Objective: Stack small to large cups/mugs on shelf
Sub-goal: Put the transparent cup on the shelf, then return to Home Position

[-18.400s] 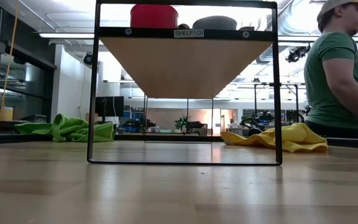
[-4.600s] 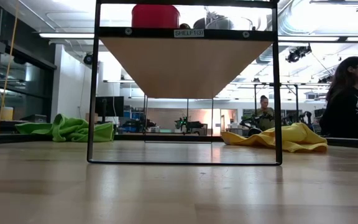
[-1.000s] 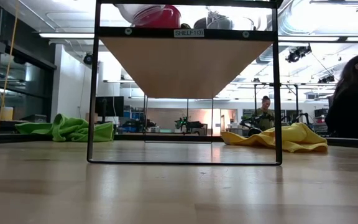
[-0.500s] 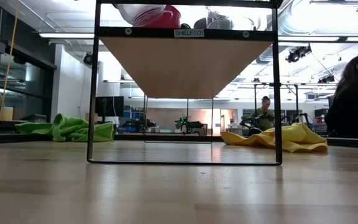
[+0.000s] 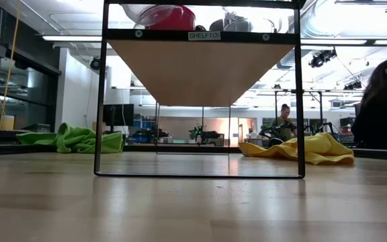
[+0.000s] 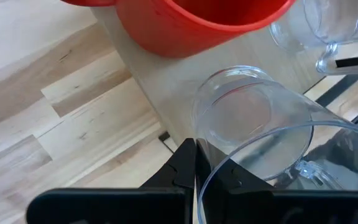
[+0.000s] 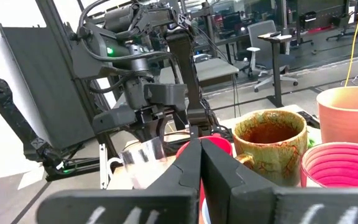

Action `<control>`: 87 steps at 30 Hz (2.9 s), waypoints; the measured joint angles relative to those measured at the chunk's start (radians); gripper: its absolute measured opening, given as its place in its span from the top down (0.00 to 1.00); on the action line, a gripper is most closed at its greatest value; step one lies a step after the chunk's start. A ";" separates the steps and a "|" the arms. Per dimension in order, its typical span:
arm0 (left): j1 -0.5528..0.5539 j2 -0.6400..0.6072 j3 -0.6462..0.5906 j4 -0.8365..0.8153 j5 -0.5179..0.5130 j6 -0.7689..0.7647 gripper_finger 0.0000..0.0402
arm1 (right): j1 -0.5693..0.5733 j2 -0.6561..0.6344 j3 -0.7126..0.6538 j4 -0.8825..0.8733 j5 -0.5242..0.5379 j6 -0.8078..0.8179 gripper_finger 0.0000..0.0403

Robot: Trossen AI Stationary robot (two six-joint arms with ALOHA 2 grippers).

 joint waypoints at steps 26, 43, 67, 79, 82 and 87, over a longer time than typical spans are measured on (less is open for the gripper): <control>0.013 0.052 0.000 0.005 0.021 0.021 0.96 | 0.000 0.018 0.000 -0.009 0.000 0.004 1.00; 0.013 0.052 0.062 -0.006 -0.054 0.056 0.67 | 0.000 0.017 0.000 -0.008 0.000 0.009 1.00; 0.013 0.052 0.062 0.015 -0.091 0.117 0.67 | 0.000 0.017 0.000 -0.010 0.000 0.009 1.00; 0.013 0.002 0.063 0.017 -0.121 0.175 0.67 | 0.000 0.017 0.000 -0.016 0.000 0.009 1.00; 0.013 -0.034 0.063 0.022 -0.122 0.198 0.67 | 0.000 0.017 0.000 -0.025 0.000 0.013 1.00; 0.013 -0.107 0.063 0.076 -0.133 0.290 0.67 | 0.000 0.017 0.000 -0.031 0.000 0.020 1.00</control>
